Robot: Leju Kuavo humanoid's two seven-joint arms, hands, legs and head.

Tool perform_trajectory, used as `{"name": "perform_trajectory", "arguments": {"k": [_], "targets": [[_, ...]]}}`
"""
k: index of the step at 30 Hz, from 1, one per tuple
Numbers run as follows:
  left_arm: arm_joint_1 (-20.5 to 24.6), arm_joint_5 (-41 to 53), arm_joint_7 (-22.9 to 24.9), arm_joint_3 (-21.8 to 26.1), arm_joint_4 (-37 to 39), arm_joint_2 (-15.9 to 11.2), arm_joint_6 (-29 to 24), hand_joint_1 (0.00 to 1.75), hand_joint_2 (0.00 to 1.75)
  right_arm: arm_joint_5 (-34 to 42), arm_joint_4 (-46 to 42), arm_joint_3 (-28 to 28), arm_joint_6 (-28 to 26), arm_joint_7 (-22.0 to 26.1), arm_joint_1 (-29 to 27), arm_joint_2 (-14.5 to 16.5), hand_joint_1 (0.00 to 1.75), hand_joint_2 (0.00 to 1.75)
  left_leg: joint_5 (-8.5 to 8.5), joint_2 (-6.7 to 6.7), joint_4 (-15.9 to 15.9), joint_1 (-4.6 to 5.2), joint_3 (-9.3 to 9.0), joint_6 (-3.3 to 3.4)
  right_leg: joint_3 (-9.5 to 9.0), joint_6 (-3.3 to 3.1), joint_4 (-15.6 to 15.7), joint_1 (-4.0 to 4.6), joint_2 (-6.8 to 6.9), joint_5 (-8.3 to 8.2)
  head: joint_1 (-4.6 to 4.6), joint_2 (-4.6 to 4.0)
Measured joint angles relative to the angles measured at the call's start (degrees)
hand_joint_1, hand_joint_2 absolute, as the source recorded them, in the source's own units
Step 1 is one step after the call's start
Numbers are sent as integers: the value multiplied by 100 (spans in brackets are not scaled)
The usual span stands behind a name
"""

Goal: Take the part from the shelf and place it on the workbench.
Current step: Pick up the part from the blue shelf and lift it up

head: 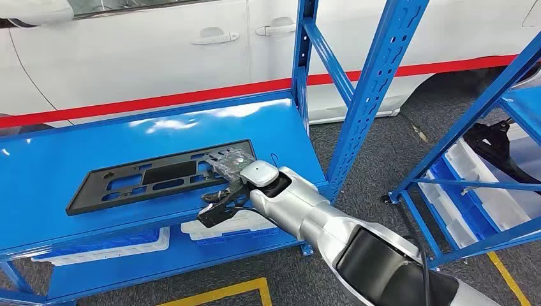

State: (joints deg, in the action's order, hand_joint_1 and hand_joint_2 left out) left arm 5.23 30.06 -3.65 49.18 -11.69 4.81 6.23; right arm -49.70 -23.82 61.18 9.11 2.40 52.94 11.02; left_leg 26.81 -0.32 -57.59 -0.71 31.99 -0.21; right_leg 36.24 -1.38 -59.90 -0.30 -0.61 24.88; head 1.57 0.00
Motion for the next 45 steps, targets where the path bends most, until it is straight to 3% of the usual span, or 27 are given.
{"name": "perform_trajectory", "arguments": {"k": [9, 13, 14, 18, 45], "targets": [[-1, 8, -21, 0, 0, 0, -17, 0, 0, -4, 0, 0, 0, 1, -50, -5, 0, 0, 0, 0, 0, 0, 0, 0, 0, 0, 0, 0, 0, 0, 0, 0], [-2, 8, -37, 0, 0, 0, -17, 0, 0, -5, 0, 0, -1, -2, -81, -9, 0, 175, 0, 0, 0, 0, 0, 0, 0, 0, 0, 0, 0, 0, 0, 0], [-3, 8, -42, 0, 0, 0, -17, 0, 0, -8, 0, 0, -2, -3, -88, -11, 0, 175, 0, 0, 0, 0, 0, 0, 0, 0, 0, 0, 0, 0, 0, 0], [-6, 8, -55, 0, 0, 0, -20, 0, 0, -37, 0, 0, -81, -37, -113, -13, 171, 175, 0, 0, 0, 0, 0, 0, 0, 0, 0, 0, 0, 0, 0, 0], [-6, 60, -85, 0, 0, -2, -11, 0, 0, -208, -133, 0, -325, 4, -99, -27, 175, 175, 3, -1, 0, 1, -23, -1, -24, 1, 2, 0, 1, 1, 0, 0]]}}
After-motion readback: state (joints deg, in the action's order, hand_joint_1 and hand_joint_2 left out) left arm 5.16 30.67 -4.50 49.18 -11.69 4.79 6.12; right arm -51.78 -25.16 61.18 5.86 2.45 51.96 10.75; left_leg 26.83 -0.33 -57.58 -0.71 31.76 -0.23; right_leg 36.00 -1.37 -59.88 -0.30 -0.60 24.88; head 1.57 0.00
